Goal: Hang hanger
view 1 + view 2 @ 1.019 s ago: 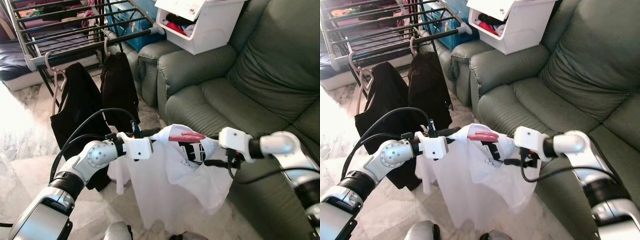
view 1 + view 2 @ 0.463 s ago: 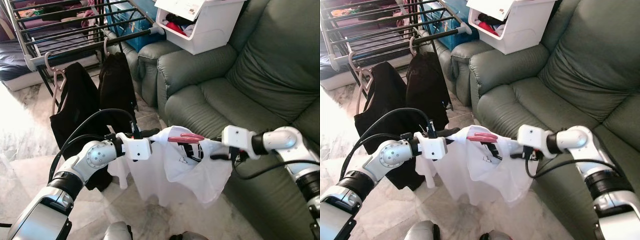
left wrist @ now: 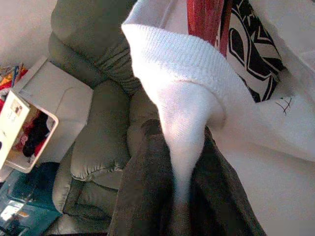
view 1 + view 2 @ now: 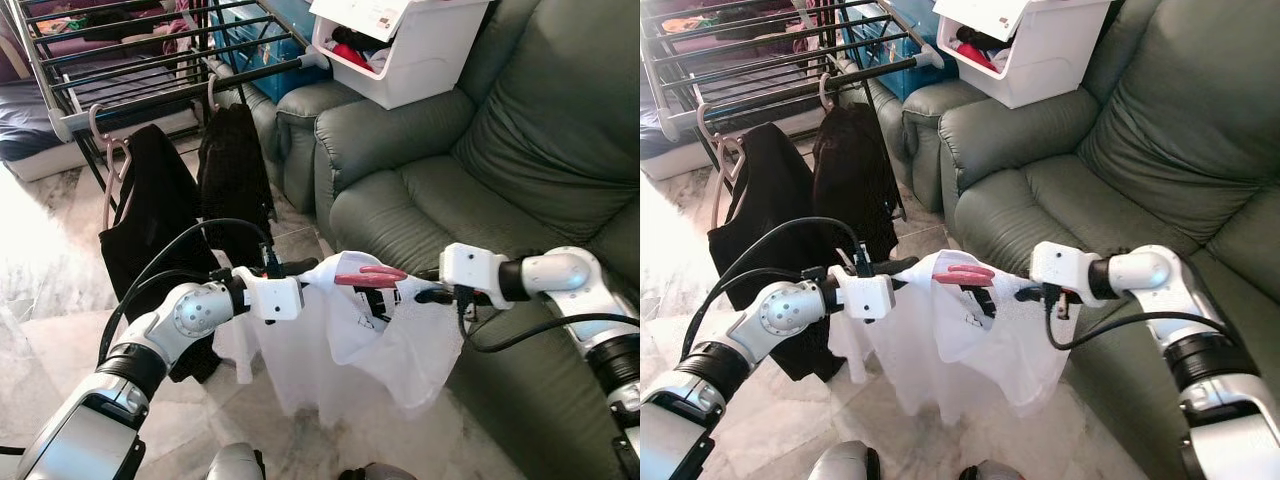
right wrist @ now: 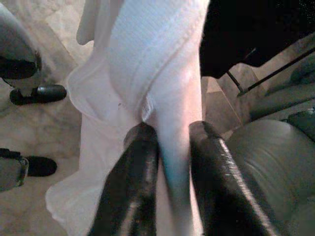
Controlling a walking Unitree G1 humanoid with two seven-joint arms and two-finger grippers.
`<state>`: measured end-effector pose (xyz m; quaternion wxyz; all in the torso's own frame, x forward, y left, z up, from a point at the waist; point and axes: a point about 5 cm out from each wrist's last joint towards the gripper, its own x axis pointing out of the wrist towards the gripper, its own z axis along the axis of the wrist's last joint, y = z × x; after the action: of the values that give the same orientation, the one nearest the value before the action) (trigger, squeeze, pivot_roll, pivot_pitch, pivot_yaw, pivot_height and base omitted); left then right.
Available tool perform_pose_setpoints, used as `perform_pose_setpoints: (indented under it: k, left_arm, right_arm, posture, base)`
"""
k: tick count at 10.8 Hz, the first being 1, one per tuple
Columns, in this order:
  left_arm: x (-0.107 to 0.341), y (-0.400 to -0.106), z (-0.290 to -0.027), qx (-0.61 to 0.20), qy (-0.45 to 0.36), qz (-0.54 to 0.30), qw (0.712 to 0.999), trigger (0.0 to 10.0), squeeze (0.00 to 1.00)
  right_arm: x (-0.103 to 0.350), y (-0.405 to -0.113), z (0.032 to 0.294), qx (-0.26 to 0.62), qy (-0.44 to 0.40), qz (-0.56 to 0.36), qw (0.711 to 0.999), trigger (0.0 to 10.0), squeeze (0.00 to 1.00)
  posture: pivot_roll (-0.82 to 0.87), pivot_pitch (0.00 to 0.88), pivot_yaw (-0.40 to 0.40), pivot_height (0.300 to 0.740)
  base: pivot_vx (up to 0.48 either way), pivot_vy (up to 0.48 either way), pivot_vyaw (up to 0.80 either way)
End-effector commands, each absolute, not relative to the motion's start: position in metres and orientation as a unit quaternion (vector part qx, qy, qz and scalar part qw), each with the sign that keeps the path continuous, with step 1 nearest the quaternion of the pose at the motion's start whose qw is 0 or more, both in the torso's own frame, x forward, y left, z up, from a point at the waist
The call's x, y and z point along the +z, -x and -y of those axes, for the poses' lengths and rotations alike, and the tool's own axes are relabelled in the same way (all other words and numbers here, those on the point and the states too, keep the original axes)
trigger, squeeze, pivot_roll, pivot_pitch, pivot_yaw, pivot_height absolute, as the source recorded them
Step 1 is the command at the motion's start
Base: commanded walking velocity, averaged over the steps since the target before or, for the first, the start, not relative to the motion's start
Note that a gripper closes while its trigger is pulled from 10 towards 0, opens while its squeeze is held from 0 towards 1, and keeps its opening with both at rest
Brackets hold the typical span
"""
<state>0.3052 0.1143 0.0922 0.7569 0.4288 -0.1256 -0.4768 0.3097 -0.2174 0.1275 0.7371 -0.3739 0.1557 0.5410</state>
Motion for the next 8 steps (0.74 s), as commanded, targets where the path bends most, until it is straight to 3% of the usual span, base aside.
perform_pose_setpoints:
  k: [1, 6, 8]
  left_arm:
    - [0.102, -0.309, -0.109, -0.471, -0.43, 0.151, 0.755, 0.0, 0.0]
    - [0.102, -0.31, -0.108, -0.469, -0.428, 0.152, 0.757, 0.0, 0.0]
    - [0.102, -0.31, -0.107, -0.471, -0.427, 0.151, 0.757, 0.0, 0.0]
  right_arm:
    - [0.13, -0.311, 0.218, 0.541, 0.377, -0.153, 0.736, 0.0, 0.0]
    - [0.113, -0.297, 0.222, 0.567, 0.359, -0.2, 0.714, 0.0, 0.0]
    - [0.113, -0.3, 0.221, 0.557, 0.357, -0.189, 0.726, 0.0, 0.0]
  posture:
    - [-0.08, 0.0, -0.027, 0.74]
    - [-0.08, 0.0, -0.028, 0.74]
    - [-0.08, 0.0, -0.028, 0.74]
  base:
    - [0.0, 0.0, 0.0]
    - [0.0, 0.0, 0.0]
    - [0.0, 0.0, 0.0]
